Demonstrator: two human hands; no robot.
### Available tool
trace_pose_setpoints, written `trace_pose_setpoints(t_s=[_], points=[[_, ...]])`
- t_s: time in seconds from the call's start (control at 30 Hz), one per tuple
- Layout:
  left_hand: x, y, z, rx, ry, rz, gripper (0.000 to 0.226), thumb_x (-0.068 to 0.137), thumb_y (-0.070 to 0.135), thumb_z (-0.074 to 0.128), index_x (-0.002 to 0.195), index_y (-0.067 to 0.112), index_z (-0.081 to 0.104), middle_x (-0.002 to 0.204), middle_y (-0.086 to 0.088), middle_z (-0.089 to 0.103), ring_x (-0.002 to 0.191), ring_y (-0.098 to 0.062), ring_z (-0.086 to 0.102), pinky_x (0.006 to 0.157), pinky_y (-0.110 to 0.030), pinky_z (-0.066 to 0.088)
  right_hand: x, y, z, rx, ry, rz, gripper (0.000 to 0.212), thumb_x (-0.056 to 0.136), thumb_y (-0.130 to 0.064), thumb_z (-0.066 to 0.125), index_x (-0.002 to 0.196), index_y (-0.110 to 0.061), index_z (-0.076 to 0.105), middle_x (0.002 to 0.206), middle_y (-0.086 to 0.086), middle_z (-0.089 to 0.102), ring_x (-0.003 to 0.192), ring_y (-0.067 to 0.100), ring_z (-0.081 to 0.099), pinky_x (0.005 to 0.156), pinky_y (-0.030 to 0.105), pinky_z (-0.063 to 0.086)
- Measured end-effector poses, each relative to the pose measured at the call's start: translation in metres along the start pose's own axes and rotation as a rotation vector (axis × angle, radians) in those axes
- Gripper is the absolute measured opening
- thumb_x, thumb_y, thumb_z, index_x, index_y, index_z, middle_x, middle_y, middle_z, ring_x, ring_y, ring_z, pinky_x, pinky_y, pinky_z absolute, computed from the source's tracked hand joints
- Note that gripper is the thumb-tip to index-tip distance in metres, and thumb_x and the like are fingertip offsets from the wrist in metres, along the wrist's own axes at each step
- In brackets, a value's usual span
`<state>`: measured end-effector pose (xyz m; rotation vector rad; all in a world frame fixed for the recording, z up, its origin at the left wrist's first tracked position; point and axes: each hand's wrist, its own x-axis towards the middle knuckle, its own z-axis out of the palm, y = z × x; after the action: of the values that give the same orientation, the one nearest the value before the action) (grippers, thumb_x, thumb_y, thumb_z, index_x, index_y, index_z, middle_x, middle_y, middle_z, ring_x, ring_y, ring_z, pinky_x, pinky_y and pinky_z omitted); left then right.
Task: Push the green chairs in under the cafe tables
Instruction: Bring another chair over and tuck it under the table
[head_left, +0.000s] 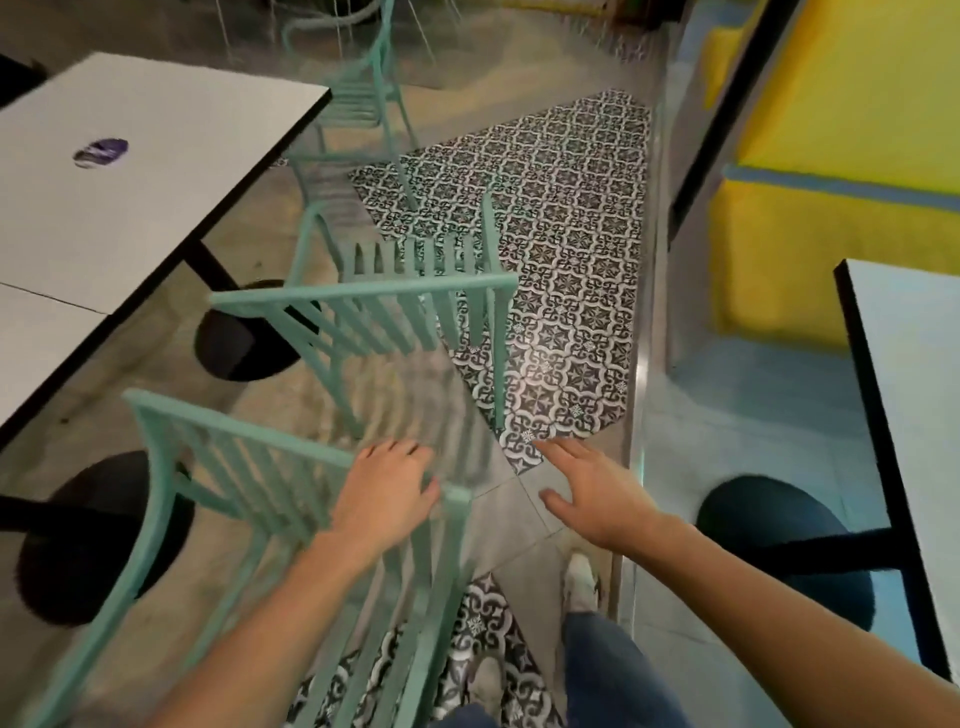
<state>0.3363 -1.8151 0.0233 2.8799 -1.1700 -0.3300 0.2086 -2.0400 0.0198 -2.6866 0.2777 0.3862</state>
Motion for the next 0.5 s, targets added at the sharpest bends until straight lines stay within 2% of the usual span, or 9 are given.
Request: trace_pose_setpoints(t_s=[0.07,0.17,0.33,0.4,0.5], points=[[0.022,-0.004,0.005,-0.002,-0.012,-0.105,0.036,0.086,0.041,0.05,0.111,0.02,0.066,0.111,0.002,0.065,0.11,-0.023,0.058,0.096,-0.037,0.044,0.037,0.014,-0.004,-0.005,-0.03,-0.065,0.063,0.092,-0.042,0.046,0.149,-0.024,0.028,0.149,0.0,0.038,0.135,0.021,0.035,0.111,0.034,0.032],[0.048,-0.011,0.009,-0.043,-0.014,-0.302,0.036,0.078,0.044,0.045,0.092,0.02,0.068,0.095,-0.002,0.067,0.096,-0.028,0.064,0.082,-0.036,0.05,0.093,0.031,-0.014,-0.035,-0.052,-0.182,0.061,0.09,-0.043,0.047,0.146,-0.024,0.033,0.144,0.0,0.044,0.133,0.022,0.037,0.111,0.036,0.031],[0.07,-0.021,0.002,-0.122,-0.01,-0.576,0.037,0.084,0.044,0.044,0.1,0.018,0.066,0.102,-0.002,0.064,0.1,-0.027,0.059,0.083,-0.038,0.044,0.175,0.033,-0.042,-0.09,-0.16,-0.408,0.061,0.09,-0.041,0.046,0.147,-0.021,0.033,0.146,0.002,0.042,0.136,0.022,0.034,0.114,0.036,0.026],[0.07,-0.023,-0.003,-0.146,0.042,-0.698,0.037,0.084,0.044,0.046,0.1,0.017,0.066,0.098,-0.005,0.065,0.095,-0.029,0.061,0.08,-0.038,0.047,0.201,0.02,-0.05,-0.106,-0.219,-0.508,0.061,0.09,-0.042,0.044,0.147,-0.022,0.032,0.147,0.002,0.041,0.136,0.022,0.034,0.114,0.038,0.026],[0.067,-0.027,-0.004,-0.214,0.127,-0.853,0.046,0.079,0.045,0.037,0.092,0.013,0.067,0.088,-0.007,0.066,0.083,-0.032,0.062,0.069,-0.038,0.051,0.233,-0.01,-0.052,-0.12,-0.284,-0.676,0.061,0.088,-0.04,0.044,0.145,-0.02,0.035,0.144,0.002,0.044,0.133,0.024,0.038,0.111,0.037,0.03]])
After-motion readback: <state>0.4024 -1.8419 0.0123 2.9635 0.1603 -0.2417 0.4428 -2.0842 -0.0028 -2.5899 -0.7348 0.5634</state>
